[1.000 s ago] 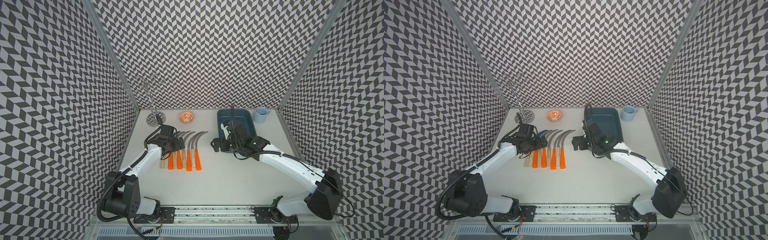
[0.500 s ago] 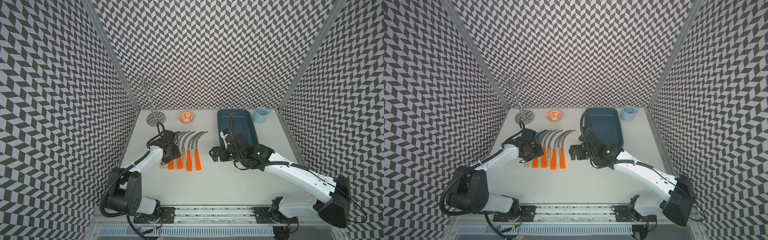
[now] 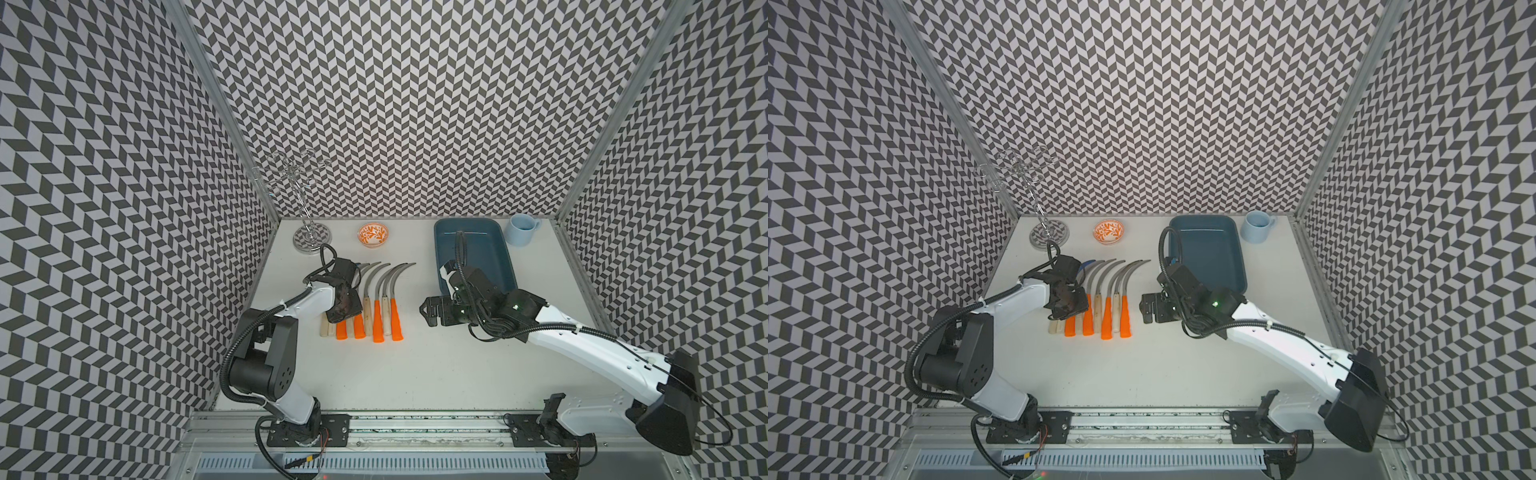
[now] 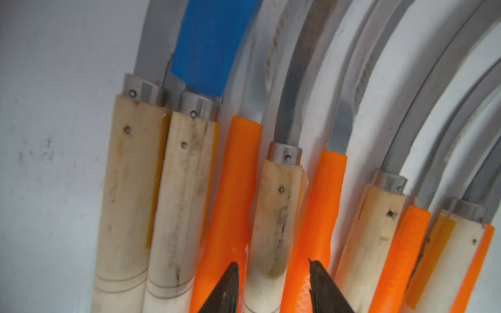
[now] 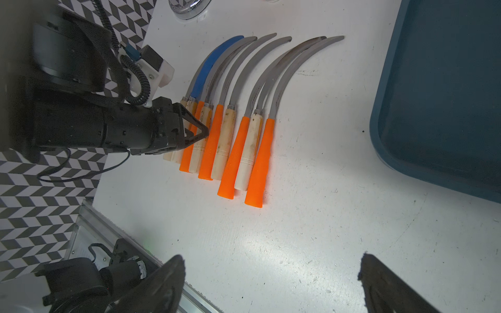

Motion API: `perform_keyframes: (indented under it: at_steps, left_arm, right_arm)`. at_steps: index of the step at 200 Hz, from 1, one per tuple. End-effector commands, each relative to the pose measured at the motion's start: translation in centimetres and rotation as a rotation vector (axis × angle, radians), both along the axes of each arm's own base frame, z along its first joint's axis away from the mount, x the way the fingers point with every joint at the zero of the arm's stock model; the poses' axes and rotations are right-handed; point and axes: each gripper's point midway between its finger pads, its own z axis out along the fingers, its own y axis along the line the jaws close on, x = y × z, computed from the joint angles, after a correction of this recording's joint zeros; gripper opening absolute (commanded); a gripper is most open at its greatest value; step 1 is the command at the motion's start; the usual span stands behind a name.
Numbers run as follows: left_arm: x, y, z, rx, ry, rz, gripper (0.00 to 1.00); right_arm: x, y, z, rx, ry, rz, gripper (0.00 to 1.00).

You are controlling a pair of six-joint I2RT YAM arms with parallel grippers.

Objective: Put small sickles into storage boxes
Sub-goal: Pick up the sickle at the center of the board.

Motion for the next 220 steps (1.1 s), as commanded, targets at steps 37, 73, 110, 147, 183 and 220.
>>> perform_keyframes:
  at_steps: [37,73,110,147,183,220]
  left_arm:
    - [1.2,1.0,-0.4,0.079,-0.016,0.008,0.41]
    - [1.1,1.3,-1.3,0.101,-0.006,0.0,0.36]
    - [0.5,1.6,-2.4,0.122,0.02,-0.009,0.39]
    - [0.4,1.7,-2.7,0.133,0.019,-0.012,0.31]
    - [0.8,1.7,-1.9,0.135,-0.003,-0.012,0.12]
    - [1.6,1.7,-0.6,0.143,-0.036,-0.014,0.06]
  right_arm:
    - [0.4,0.5,0.8,0.005,-0.025,0.015,1.0]
    - [0.2,0.4,0.4,0.012,-0.023,0.016,1.0]
    - [0.2,0.4,0.2,0.012,-0.025,0.014,0.99]
    - [0.5,0.5,0.7,0.018,-0.038,0.011,1.0]
    - [0.9,0.6,1.9,0.03,-0.072,0.01,1.0]
    - [1.6,0.3,3.2,0.036,-0.108,-0.006,1.0]
